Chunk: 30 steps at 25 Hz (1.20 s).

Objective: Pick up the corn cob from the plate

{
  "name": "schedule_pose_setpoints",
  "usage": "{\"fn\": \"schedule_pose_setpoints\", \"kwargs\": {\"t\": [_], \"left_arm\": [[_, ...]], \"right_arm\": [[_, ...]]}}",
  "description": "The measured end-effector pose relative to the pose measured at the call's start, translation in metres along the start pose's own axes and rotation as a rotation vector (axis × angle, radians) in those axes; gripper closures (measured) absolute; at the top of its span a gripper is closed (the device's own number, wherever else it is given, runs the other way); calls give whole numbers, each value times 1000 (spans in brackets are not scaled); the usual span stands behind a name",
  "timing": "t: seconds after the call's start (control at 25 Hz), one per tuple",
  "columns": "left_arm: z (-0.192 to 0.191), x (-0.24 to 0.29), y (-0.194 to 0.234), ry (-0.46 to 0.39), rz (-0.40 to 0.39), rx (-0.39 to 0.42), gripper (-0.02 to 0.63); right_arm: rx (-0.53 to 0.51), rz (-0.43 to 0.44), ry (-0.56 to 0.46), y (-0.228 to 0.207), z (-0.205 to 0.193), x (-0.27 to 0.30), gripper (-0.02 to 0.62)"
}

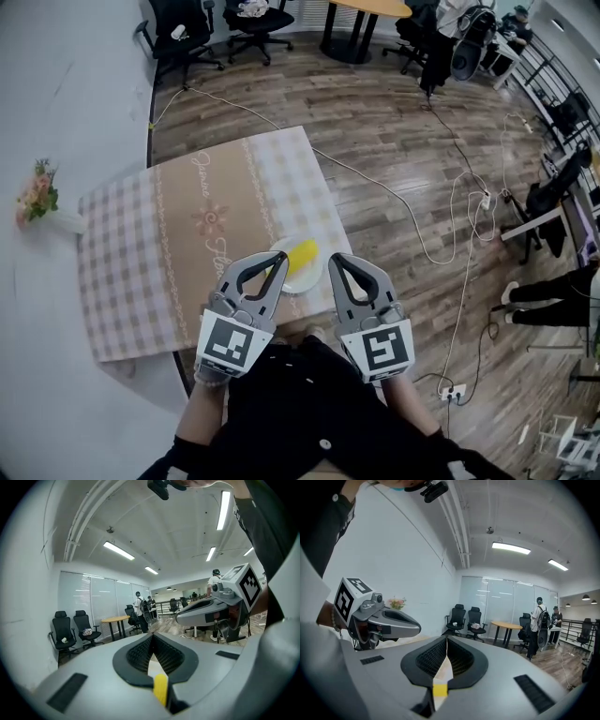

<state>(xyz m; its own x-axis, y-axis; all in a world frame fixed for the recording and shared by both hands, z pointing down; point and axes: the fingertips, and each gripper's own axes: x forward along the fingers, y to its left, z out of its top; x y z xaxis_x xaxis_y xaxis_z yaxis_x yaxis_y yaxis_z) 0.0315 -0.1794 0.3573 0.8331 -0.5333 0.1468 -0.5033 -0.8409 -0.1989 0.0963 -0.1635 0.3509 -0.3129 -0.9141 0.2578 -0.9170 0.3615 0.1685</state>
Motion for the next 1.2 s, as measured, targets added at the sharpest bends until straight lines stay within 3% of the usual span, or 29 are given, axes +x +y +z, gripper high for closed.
{"fn": "schedule_pose_setpoints", "kwargs": {"t": [0.56, 0.72, 0.88, 1.2], "left_arm": [[-12, 12, -5, 40, 34, -23, 594], [-16, 16, -4, 60, 50, -65, 594], [-26, 21, -5, 79, 47, -45, 592], [-50, 33, -11, 128, 15, -84, 592]], "right_arm": [[3, 33, 13, -13, -12, -1, 554], [11, 23, 22, -17, -17, -4, 554], [16, 14, 35, -21, -24, -10, 554], [29, -15, 53, -27, -34, -20, 554]]}}
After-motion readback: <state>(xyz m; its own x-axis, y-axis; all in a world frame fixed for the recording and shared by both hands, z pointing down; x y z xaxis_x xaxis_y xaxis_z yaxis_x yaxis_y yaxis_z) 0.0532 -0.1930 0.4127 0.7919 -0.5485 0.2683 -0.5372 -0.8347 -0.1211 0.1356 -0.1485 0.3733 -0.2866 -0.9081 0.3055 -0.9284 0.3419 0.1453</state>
